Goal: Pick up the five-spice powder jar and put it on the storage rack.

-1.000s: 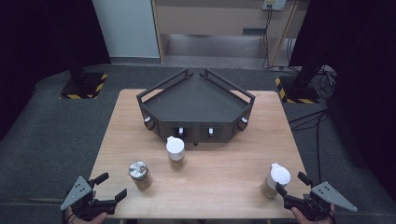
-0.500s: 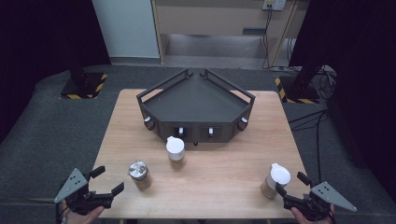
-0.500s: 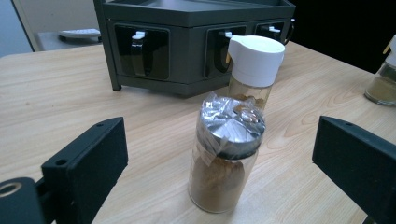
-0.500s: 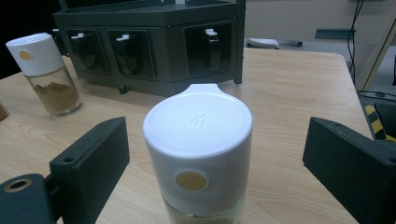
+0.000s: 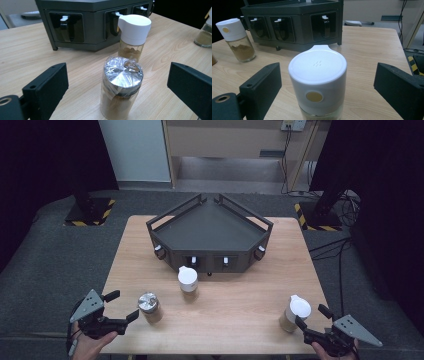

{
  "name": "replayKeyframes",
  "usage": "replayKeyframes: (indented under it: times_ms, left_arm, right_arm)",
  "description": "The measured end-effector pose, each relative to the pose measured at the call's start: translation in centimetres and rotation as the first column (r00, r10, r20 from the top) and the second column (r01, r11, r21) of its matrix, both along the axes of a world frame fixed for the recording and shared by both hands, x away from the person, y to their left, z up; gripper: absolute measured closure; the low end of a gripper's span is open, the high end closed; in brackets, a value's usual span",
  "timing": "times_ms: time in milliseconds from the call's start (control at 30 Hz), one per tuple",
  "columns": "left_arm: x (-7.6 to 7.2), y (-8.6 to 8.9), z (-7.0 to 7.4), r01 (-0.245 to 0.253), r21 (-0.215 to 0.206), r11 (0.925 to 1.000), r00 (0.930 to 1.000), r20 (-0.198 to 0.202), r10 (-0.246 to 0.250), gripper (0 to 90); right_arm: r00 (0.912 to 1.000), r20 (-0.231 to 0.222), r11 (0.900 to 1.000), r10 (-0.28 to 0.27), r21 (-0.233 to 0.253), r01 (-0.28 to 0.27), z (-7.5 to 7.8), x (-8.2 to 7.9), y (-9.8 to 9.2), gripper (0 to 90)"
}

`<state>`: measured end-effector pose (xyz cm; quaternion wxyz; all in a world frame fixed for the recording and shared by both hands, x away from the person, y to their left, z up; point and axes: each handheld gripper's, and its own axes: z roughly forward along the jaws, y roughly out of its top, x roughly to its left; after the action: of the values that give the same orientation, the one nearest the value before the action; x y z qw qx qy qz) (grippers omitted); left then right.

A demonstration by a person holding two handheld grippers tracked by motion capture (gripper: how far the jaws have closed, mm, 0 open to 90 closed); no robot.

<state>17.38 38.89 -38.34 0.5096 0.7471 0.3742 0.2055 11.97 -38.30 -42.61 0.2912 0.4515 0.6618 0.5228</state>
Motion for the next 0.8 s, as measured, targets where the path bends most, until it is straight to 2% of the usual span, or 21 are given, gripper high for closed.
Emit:
replayKeyframes:
  times_ms: [400, 800]
  left_arm:
    - [2.0, -0.7, -0.4, 0.051, 0.018, 0.9985, 0.9983, -0.031, -0.050, 3.2]
    - [3.5, -1.2, -1.4, 0.076, 0.019, 0.9969, 0.9954, -0.060, -0.075, 4.2]
  right_arm:
    - [1.0000, -0.001, 1.000, 0.002, -0.001, -0.002, 0.0, 0.0, 0.0, 7.9]
    - [1.0000, 0.001, 1.000, 0.003, 0.000, -0.003, 0.0, 0.0, -0.1, 8.0]
